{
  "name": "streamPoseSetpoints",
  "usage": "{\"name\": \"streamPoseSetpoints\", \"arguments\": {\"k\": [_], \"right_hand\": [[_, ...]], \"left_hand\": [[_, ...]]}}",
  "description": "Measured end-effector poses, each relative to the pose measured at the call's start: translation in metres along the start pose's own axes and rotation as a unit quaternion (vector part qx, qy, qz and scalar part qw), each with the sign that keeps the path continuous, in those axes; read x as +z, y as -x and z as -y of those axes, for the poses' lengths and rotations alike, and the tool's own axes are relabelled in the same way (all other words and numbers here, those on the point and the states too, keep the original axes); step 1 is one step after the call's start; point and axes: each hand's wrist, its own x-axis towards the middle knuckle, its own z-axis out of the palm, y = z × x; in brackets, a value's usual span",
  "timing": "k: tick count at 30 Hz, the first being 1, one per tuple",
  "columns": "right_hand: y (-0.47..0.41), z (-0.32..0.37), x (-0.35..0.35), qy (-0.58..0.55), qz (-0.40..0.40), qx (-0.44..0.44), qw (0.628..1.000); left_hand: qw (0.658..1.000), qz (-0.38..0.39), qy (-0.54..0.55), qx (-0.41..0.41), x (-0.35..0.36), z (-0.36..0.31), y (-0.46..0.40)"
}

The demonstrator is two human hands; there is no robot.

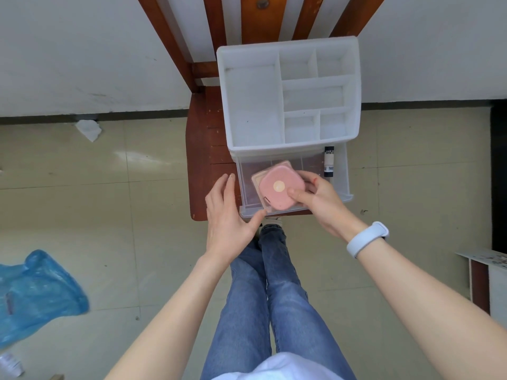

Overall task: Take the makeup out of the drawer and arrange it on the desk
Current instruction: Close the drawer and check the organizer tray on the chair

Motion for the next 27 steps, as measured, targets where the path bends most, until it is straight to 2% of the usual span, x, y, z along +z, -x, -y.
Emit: {"name": "streamPoseSetpoints", "arguments": {"k": [2, 5, 7, 12, 13, 15, 17, 19, 22, 27], "right_hand": [[0.009, -0.001, -0.003, -0.049, 0.028, -0.007, 0.998], [0.020, 0.001, 0.000, -0.124, 0.077, -0.011, 0.989], [0.025, 0.003, 0.007, -0.103, 0.088, -0.024, 0.990], [0.028, 0.001, 0.021, -0.039, 0.065, -0.053, 0.996], [0.027, 0.001, 0.020, 0.014, 0.029, -0.064, 0.997], [0.020, -0.001, 0.014, 0.139, -0.092, -0.081, 0.983], [0.008, -0.001, 0.005, 0.229, -0.196, -0.079, 0.950], [-0.006, -0.001, -0.002, 0.308, -0.243, -0.070, 0.917], [-0.029, 0.002, -0.002, 0.393, -0.261, -0.041, 0.881], [-0.054, 0.003, 0.004, 0.452, -0.238, 0.004, 0.860]], "left_hand": [[0.988, 0.021, 0.141, -0.056, -0.009, -0.007, 0.001], [0.921, 0.093, 0.347, -0.151, -0.018, -0.016, 0.000], [0.896, 0.108, 0.396, -0.172, -0.018, -0.021, -0.002], [0.918, 0.024, 0.363, -0.157, -0.018, -0.028, -0.008], [0.923, 0.015, 0.355, -0.151, -0.020, -0.027, -0.008], [0.932, -0.001, 0.333, -0.142, -0.027, -0.023, -0.008], [0.939, -0.019, 0.311, -0.145, -0.033, -0.017, -0.007], [0.940, -0.036, 0.299, -0.160, -0.039, -0.010, -0.006], [0.937, -0.053, 0.290, -0.185, -0.043, 0.000, -0.003], [0.929, -0.067, 0.297, -0.213, -0.043, 0.007, 0.004]]}}
